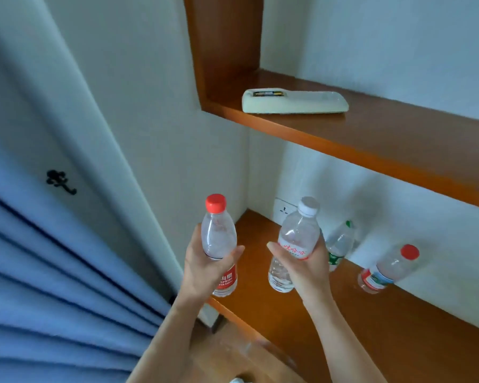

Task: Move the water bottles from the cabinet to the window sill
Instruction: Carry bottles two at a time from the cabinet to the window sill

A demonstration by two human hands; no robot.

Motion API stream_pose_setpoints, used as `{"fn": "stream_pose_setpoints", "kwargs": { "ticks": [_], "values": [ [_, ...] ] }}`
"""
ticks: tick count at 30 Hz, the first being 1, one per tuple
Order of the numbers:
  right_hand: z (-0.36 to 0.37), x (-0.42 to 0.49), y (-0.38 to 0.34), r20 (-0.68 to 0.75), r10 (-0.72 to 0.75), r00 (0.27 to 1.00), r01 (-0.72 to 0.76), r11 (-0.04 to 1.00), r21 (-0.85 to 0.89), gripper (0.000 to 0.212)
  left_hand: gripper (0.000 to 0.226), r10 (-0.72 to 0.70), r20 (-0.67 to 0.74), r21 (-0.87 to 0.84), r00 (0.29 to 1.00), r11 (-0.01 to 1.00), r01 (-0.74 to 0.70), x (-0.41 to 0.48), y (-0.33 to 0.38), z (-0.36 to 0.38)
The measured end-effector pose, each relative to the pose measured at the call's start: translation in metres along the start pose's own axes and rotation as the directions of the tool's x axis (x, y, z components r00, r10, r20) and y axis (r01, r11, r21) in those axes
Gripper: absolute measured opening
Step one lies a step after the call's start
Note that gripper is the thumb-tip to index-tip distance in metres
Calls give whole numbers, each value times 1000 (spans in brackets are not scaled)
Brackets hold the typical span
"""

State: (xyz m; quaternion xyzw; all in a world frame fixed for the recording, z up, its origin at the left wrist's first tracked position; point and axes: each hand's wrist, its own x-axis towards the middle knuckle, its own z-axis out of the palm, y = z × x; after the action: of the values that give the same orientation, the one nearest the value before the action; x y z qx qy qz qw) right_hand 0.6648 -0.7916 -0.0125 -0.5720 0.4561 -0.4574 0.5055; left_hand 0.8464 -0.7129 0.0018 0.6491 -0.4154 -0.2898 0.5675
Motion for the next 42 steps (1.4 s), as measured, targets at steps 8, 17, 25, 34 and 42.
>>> {"fn": "stream_pose_setpoints", "kwargs": {
  "ticks": [8,17,25,34,42],
  "values": [
    [62,-28,-8,447,-117,887,122,992,18,69,49,-8,-472,34,882,999,28,-80,12,-50],
    [112,-119,-14,816,-109,567,79,994,77,70,48,-109,-825,8,555,979,205,-215,10,-82],
    [158,-230,-28,959,-106,262,75,993,89,66,45,-55,-980,8,191,950,312,-345,19,-114],
    [220,-351,-37,989,-129,-67,137,981,137,68,52,3,-994,-38,-109,926,377,-461,12,-159],
    [309,-457,-48,967,-169,-192,214,954,209,72,62,5,-971,-91,-239,916,390,-533,-13,-251]
  ]
}}
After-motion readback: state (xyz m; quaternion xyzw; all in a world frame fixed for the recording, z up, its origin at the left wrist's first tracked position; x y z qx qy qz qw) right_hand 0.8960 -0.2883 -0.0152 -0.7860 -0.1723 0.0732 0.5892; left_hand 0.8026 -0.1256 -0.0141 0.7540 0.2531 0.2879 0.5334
